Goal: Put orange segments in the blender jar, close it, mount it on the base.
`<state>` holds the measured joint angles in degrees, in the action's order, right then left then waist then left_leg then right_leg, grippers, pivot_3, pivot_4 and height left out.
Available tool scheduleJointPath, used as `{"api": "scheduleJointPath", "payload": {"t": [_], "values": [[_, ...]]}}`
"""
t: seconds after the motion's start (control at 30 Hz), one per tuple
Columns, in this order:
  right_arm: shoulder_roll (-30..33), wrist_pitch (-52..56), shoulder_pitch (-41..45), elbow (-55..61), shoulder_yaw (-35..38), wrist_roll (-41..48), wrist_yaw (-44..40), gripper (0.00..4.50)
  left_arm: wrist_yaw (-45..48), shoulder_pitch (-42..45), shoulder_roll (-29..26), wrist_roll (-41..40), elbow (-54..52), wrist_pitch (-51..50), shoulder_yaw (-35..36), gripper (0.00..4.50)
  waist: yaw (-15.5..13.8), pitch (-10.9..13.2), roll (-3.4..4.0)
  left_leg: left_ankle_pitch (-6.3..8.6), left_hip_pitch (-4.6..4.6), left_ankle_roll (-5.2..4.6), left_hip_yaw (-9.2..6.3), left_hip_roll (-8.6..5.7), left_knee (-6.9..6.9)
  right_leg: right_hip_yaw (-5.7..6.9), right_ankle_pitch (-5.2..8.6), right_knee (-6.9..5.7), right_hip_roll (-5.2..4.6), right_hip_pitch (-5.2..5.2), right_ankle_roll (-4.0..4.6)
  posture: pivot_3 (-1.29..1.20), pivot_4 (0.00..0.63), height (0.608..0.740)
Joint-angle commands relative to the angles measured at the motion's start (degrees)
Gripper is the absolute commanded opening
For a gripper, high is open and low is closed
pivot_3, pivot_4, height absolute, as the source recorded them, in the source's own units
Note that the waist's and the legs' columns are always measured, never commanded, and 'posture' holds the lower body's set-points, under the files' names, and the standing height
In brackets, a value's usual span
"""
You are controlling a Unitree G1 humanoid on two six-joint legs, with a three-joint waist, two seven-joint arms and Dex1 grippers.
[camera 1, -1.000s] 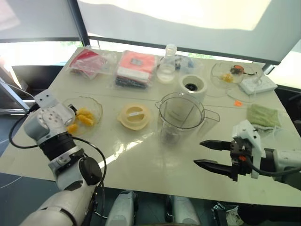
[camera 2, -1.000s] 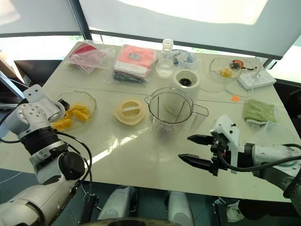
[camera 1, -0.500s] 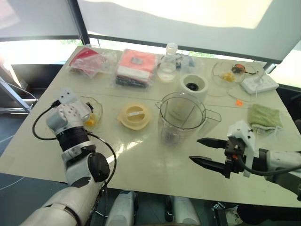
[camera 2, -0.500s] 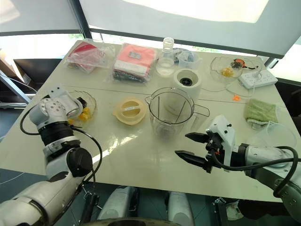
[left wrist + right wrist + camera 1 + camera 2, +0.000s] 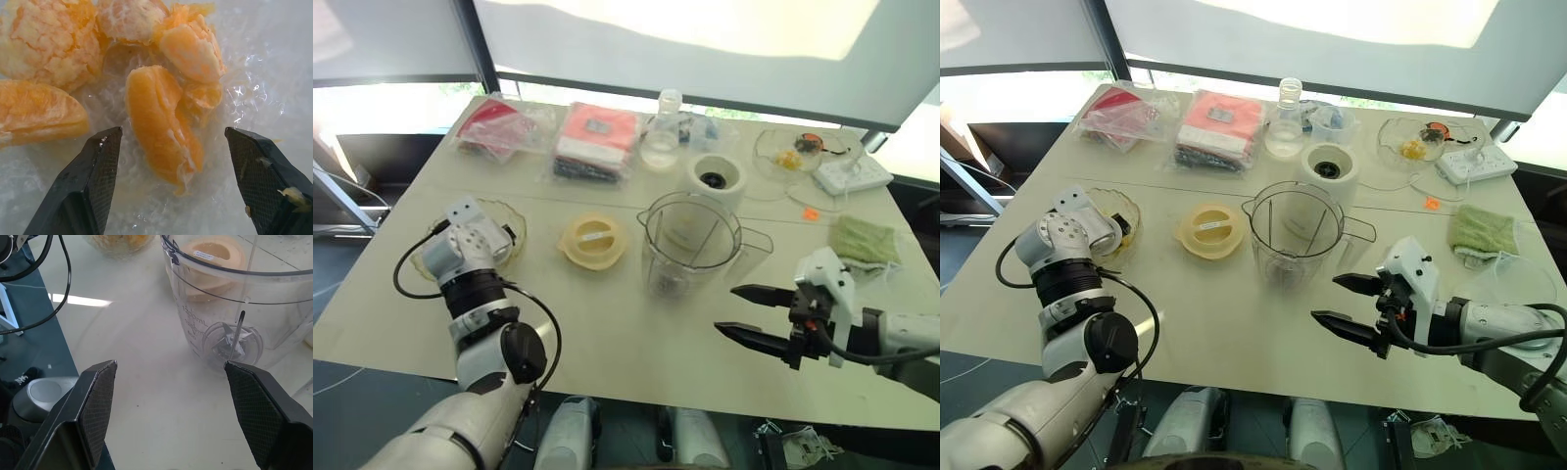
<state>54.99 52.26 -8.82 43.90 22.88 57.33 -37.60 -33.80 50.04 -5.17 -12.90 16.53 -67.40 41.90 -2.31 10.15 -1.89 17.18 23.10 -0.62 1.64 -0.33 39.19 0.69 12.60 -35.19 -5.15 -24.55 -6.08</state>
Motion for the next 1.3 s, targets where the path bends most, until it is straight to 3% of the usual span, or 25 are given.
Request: {"api": "scheduleJointPath", "payload": {"t": [0.03, 0.07, 0.13, 0.2, 0.27, 0.6, 0.9, 1.13, 1.23, 1.3], "values": [[-0.46, -0.99, 0.96, 1.26, 0.16, 0.32, 0.76, 3.67, -0.51, -0.11, -0.35, -0.16, 1.65, 2.7, 1.01, 3.49, 0.0, 0.0, 0.0, 0.0, 0.0, 0.0, 0.0, 0.0, 0.0, 0.0, 0.0, 0.0, 0.0, 0.0, 0.0, 0.0, 0.15, 0.74], [-0.48, -1.02, 1.07, 1.18, 0.07, 0.26, 0.82, 3.67, -0.67, -0.09, -0.35, -0.19, 2.41, 3.48, 1.07, 3.49, 0.0, 0.0, 0.0, 0.0, -0.01, 0.0, 0.0, 0.0, 0.0, 0.0, 0.0, 0.0, 0.01, 0.0, 0.0, 0.0, 0.15, 0.74], [-0.48, -1.09, 1.26, 1.1, -0.14, 0.1, 0.95, 3.73, -1.07, 0.09, -0.25, -0.18, 3.53, 4.7, 0.97, 2.96, 0.0, -0.03, 0.05, 0.0, -0.02, 0.0, 0.0, 0.0, 0.0, 0.0, 0.0, -0.02, 0.01, 0.0, 0.0, 0.0, 0.15, 0.74], [-0.48, -1.14, 1.4, 1.07, -0.3, 0.02, 1.08, 3.73, -1.32, 0.15, -0.22, -0.37, 4.15, 5.37, 0.75, 2.18, -0.07, -0.05, 0.06, 0.0, -0.03, 0.0, 0.0, 0.0, 0.0, 0.0, 0.0, -0.04, 0.01, 0.01, 0.0, 0.0, 0.15, 0.74], [-0.54, -1.22, 1.48, 1.05, -0.41, -0.04, 1.17, 3.73, -1.39, -0.01, -0.42, -0.5, 4.39, 5.64, 0.43, 1.13, -0.07, -0.07, 0.07, -0.01, -0.04, 0.0, -0.01, 0.0, 0.01, 0.0, 0.0, -0.07, 0.02, 0.03, 0.0, 0.0, 0.15, 0.74], [-0.73, -1.85, 1.96, 0.26, -1.45, -1.09, 1.11, 3.73, 0.49, -0.82, -3.37, 0.06, -0.18, 2.18, -2.18, 1.13, 0.12, -0.07, 0.07, -0.01, -0.05, 0.0, 0.0, 0.01, 0.03, 0.0, -0.01, -0.07, 0.06, 0.04, -0.01, 0.0, 0.15, 0.74], [-0.75, -2.53, 2.17, -1.06, -2.06, -2.66, 0.24, 3.73, 3.15, 0.57, -8.68, 0.98, -14.87, -10.18, -2.95, 1.13, 0.13, -0.07, 0.07, -0.05, -0.07, 0.07, -0.02, 0.03, 0.03, 0.0, -0.01, -0.13, 0.1, 0.04, -0.01, 0.0, 0.15, 0.74], [-1.51, -3.72, 3.54, -2.41, -4.72, -4.52, -0.17, 3.73, 4.86, 0.19, -5.46, 2.67, -18.69, -14.49, -2.04, 1.13, 0.0, -0.08, 0.07, -0.13, -0.14, 0.19, -0.04, 0.01, 0.03, 0.01, -0.01, -0.18, 0.11, 0.09, -0.01, 0.0, 0.15, 0.74], [-1.92, -3.84, 3.99, -2.51, -5.19, -4.95, -0.17, 3.73, 5.62, -0.78, -3.73, 3.26, -16.67, -12.09, -1.6, 1.91, 0.08, -0.07, 0.06, -0.15, -0.18, 0.2, -0.04, 0.01, 0.03, 0.0, -0.01, -0.2, 0.13, 0.12, 0.0, 0.0, 0.15, 0.74], [-1.95, -3.82, 3.91, -2.46, -4.95, -5.08, -0.39, 3.73, 5.86, -1.41, -3.31, 3.85, -14.68, -9.84, -2.08, 2.95, 0.21, -0.07, 0.06, -0.15, -0.2, 0.2, -0.04, 0.03, 0.03, 0.0, -0.01, -0.23, 0.15, 0.12, 0.0, 0.0, 0.15, 0.74]]}}
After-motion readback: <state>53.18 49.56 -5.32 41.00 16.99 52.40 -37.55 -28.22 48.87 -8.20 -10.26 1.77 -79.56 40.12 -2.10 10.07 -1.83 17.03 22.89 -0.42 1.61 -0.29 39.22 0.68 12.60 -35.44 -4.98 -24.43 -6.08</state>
